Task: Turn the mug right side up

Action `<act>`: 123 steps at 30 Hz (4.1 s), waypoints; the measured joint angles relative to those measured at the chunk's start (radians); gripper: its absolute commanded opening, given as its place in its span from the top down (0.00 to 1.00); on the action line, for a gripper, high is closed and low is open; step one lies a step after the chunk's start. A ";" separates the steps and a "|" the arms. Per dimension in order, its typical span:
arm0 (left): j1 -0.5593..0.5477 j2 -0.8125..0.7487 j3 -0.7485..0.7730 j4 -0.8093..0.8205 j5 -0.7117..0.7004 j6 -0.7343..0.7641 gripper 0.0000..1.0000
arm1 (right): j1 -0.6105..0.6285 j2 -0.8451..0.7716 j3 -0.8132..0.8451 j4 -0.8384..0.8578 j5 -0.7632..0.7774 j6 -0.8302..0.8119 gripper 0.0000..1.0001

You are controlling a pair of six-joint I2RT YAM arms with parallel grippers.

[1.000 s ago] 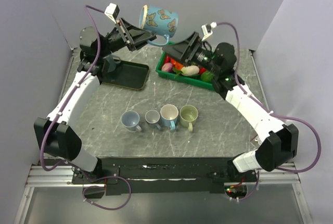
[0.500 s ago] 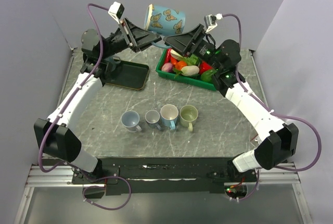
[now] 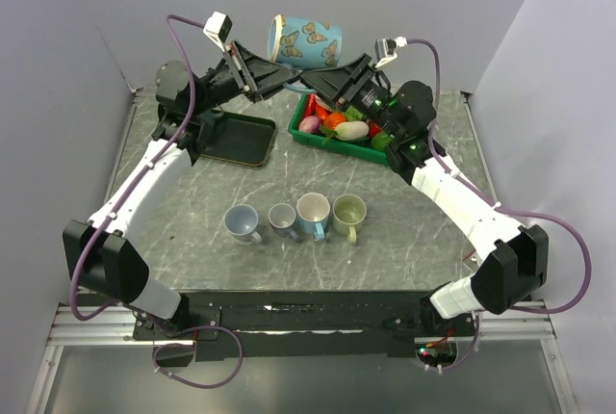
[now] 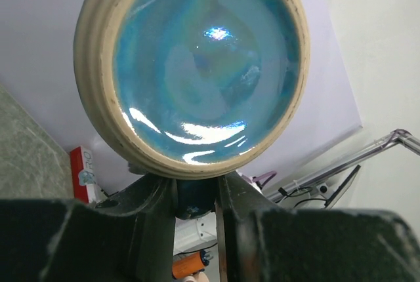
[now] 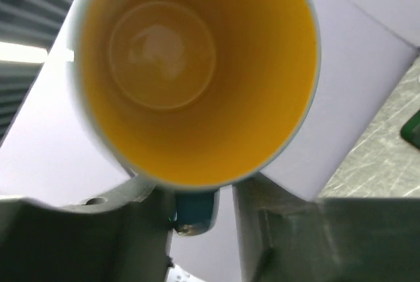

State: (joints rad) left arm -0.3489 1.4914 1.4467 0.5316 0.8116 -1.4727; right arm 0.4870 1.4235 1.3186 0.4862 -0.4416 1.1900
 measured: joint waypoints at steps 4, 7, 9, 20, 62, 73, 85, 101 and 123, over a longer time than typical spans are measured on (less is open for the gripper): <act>0.002 0.000 -0.011 -0.023 -0.020 0.028 0.99 | 0.002 -0.004 -0.002 -0.020 0.027 0.010 1.00; 0.000 -0.005 -0.011 -0.055 -0.021 0.056 0.82 | 0.002 -0.015 -0.003 -0.057 0.042 0.002 1.00; -0.003 -0.012 -0.001 -0.129 -0.017 0.104 0.51 | 0.006 -0.033 -0.011 -0.092 0.059 -0.015 1.00; -0.016 -0.148 0.142 -0.660 -0.135 0.648 0.04 | 0.008 -0.155 -0.014 -0.360 0.173 -0.195 1.00; -0.014 -0.060 0.146 -1.008 -0.594 0.937 0.04 | 0.152 -0.335 -0.404 -1.176 1.028 -0.655 1.00; -0.008 -0.060 0.147 -1.008 -0.600 0.932 0.04 | 0.160 -0.362 -0.590 -1.100 1.032 -0.581 1.00; 0.015 -0.044 0.147 -1.007 -0.583 0.912 0.04 | 0.204 -0.381 -0.759 -0.927 1.033 -0.541 1.00; 0.092 -0.006 0.145 -1.000 -0.526 0.854 0.04 | 0.243 -0.481 -0.766 -0.970 1.046 -0.393 0.15; 0.238 0.346 0.294 -1.075 -1.106 0.357 0.04 | 0.031 -0.632 -0.434 -1.160 0.941 -0.486 0.00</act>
State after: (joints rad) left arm -0.1104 1.8374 1.7409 -0.5438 -0.2939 -1.1152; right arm 0.5179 0.7910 0.8845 -0.6739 0.4995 0.7040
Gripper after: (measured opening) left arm 0.964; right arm 0.994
